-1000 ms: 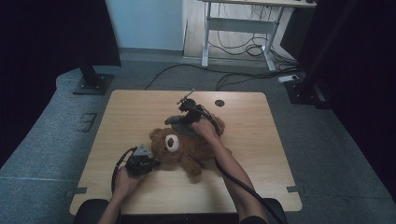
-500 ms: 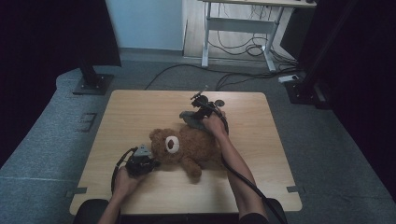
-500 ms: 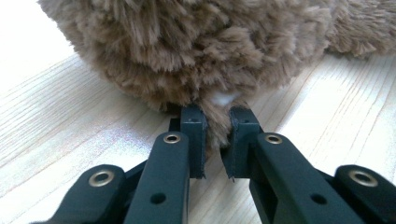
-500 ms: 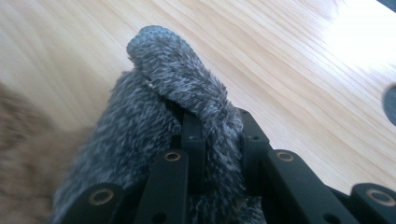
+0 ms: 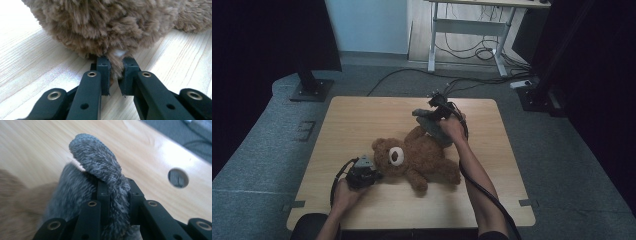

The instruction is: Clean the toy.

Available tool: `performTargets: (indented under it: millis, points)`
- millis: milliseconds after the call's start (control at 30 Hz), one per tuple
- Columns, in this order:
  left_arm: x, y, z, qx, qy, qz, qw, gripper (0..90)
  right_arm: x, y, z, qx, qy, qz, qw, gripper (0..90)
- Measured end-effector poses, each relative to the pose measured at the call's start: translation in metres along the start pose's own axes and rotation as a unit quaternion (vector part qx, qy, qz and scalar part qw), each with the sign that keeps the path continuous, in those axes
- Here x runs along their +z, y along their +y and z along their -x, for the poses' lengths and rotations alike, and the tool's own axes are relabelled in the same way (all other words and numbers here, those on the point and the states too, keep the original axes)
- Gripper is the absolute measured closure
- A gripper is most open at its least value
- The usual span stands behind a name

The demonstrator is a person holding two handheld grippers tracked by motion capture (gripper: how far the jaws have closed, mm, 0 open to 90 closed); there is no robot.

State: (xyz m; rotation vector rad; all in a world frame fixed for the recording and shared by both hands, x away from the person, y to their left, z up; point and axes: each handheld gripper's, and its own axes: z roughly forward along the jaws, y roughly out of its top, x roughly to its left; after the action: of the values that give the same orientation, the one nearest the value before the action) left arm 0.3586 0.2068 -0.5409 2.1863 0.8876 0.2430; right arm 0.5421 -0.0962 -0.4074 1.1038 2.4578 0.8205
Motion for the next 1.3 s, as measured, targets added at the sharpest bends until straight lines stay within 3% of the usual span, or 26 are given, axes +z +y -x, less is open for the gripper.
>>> performTargets:
  millis: [133,300,433,567,867,1000,1067,1300]
  points:
    - [0.000,0.000,0.000,0.001,0.001,0.000,1.0000,79.3,-0.022,0.010,-0.015,-0.020,0.012,0.021,0.9995,76.4]
    - [0.000,0.000,0.000,0.001,0.002,0.000,1.0000,79.3,-0.027,0.018,-0.044,-0.058,0.043,0.030,0.9969,76.4]
    - [0.000,0.000,0.001,0.001,0.002,0.000,1.0000,79.2,-0.017,0.020,-0.072,-0.087,0.071,0.023,0.9934,76.4]
    - [0.000,0.000,0.001,0.002,0.002,0.000,1.0000,79.3,-0.001,0.022,-0.095,-0.099,0.094,0.019,0.9904,76.4]
    - [0.001,0.000,0.001,0.002,0.002,0.000,1.0000,79.3,0.021,0.033,-0.133,-0.108,0.156,0.025,0.9815,76.4]
    - [0.001,0.000,0.001,0.004,0.004,-0.002,1.0000,79.3,0.029,0.032,-0.148,-0.120,0.172,0.014,0.9776,76.4]
    - [0.002,0.000,0.001,0.004,0.004,-0.005,1.0000,79.3,0.036,0.029,-0.153,-0.129,0.171,0.004,0.9767,76.4]
    - [0.002,0.000,0.001,0.000,0.004,-0.003,1.0000,79.4,0.046,0.022,-0.153,-0.144,0.149,-0.013,0.9783,76.5]
